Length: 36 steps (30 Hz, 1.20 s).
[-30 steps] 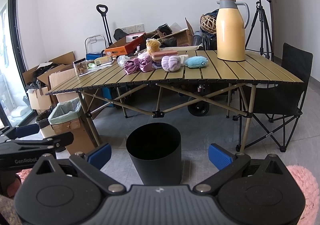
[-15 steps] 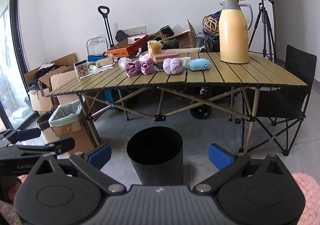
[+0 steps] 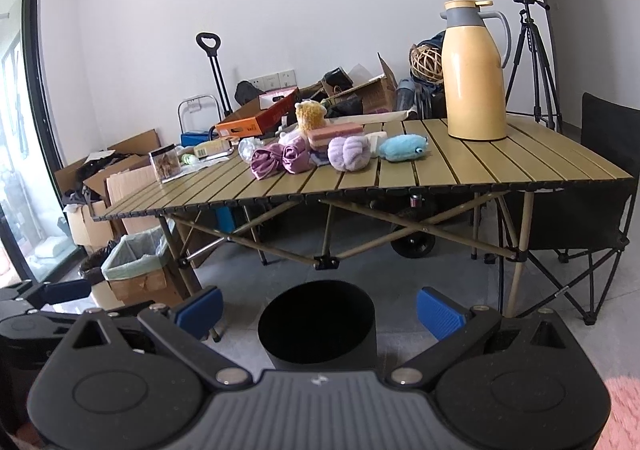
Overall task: Collect trash
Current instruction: 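Move both tools toward the cloth items on the table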
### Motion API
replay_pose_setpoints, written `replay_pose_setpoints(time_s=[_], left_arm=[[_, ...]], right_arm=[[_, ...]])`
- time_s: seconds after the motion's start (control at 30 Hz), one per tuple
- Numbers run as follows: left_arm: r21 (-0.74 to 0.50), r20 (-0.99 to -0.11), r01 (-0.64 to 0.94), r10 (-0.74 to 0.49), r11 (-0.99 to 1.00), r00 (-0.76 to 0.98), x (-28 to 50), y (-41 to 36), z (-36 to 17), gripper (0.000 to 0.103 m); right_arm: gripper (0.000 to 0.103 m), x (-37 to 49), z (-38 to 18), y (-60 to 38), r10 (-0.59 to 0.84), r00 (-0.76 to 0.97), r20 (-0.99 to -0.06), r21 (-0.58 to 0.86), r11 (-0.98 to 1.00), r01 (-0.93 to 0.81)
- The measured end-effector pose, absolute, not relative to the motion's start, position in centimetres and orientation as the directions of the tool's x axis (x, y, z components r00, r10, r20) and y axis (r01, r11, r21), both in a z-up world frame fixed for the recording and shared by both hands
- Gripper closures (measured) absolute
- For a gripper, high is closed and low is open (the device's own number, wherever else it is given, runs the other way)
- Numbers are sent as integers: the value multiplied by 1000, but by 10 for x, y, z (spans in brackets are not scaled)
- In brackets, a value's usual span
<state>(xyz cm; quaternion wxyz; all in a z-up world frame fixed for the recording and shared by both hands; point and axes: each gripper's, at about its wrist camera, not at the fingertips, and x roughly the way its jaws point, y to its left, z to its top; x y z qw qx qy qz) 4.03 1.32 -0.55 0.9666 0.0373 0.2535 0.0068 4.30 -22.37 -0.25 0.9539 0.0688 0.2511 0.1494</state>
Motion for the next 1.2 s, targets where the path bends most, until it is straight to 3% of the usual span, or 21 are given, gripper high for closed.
replay_pose_setpoints(time_s=[0.77,1.2], left_arm=[[72,-472,-46,74,996,879,135,15,-1,0],[65,-409,-117,133,991,903,211,30,20,0]], right_arm=[[0,139,-3,-216,194,873,-447,121,980,-155],[0,230,3,-199,262,879,-399,146,964,-221]])
